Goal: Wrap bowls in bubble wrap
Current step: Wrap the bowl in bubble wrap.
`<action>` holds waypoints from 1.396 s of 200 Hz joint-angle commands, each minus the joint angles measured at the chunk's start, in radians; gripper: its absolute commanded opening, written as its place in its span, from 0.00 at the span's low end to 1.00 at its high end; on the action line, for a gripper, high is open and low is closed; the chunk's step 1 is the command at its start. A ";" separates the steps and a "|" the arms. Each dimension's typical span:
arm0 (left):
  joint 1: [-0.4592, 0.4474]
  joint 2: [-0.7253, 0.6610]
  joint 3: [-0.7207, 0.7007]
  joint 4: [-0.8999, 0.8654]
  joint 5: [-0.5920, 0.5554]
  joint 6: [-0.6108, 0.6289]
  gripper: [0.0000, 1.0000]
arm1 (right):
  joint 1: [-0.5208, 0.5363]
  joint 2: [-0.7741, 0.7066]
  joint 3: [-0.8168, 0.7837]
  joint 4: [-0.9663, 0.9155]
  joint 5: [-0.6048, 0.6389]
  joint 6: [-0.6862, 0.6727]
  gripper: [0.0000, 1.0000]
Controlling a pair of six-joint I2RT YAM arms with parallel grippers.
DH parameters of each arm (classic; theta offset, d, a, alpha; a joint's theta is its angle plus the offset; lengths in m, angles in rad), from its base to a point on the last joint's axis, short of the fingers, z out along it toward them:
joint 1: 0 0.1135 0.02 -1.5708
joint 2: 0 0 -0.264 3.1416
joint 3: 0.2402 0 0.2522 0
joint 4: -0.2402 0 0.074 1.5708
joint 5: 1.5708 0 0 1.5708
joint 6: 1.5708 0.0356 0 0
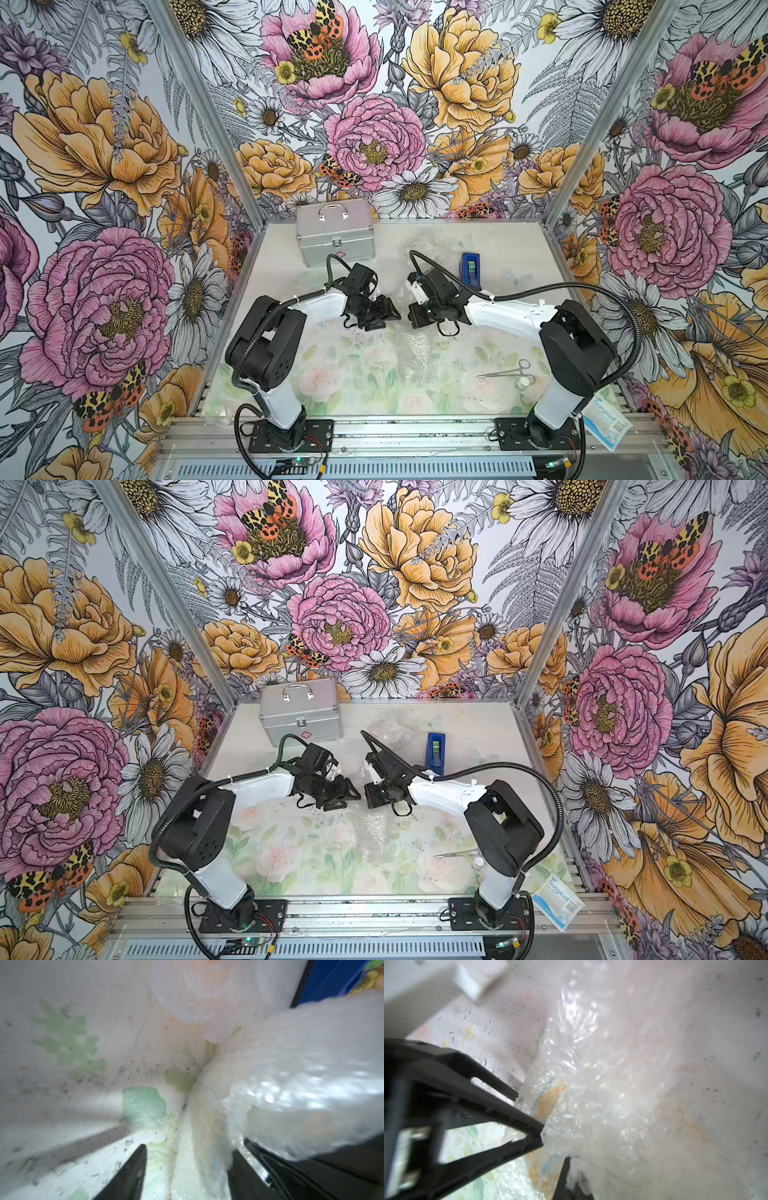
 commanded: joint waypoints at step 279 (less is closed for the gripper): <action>-0.052 -0.022 0.031 0.181 -0.036 -0.074 0.77 | -0.029 0.055 0.078 -0.241 0.184 0.205 0.71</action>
